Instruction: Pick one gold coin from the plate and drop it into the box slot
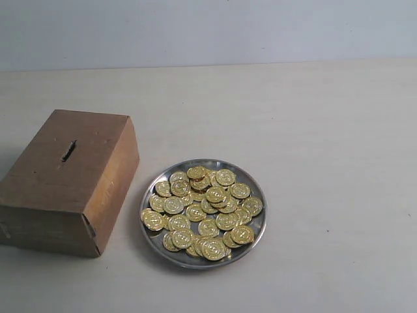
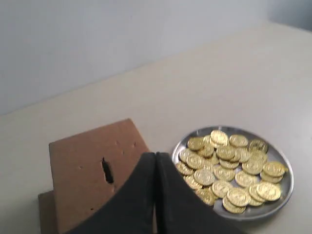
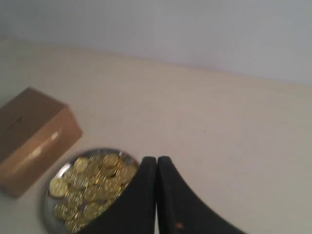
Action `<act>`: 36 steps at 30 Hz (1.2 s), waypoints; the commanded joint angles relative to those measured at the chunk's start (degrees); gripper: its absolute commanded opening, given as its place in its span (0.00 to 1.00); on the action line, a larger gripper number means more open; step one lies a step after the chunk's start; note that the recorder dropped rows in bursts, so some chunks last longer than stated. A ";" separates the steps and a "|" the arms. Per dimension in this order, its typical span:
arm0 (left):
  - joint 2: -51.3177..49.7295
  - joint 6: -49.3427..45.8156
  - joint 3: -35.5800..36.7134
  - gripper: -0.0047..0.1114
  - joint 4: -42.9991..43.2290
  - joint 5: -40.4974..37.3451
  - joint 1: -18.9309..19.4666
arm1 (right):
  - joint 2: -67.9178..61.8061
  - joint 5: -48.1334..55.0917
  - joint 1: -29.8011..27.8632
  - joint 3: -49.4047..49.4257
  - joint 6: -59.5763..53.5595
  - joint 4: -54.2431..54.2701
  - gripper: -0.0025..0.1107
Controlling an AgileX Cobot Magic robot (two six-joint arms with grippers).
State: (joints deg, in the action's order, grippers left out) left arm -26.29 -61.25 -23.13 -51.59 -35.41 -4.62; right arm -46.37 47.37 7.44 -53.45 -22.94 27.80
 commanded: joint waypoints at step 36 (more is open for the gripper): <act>-31.67 -20.10 -2.14 0.04 -1.52 7.57 -16.60 | -74.53 4.83 31.88 -32.14 13.52 -23.63 0.56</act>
State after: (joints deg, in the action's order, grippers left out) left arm -57.92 -81.26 -24.99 -52.47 -28.02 -20.87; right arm -121.01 52.75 39.25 -85.21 -8.83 3.88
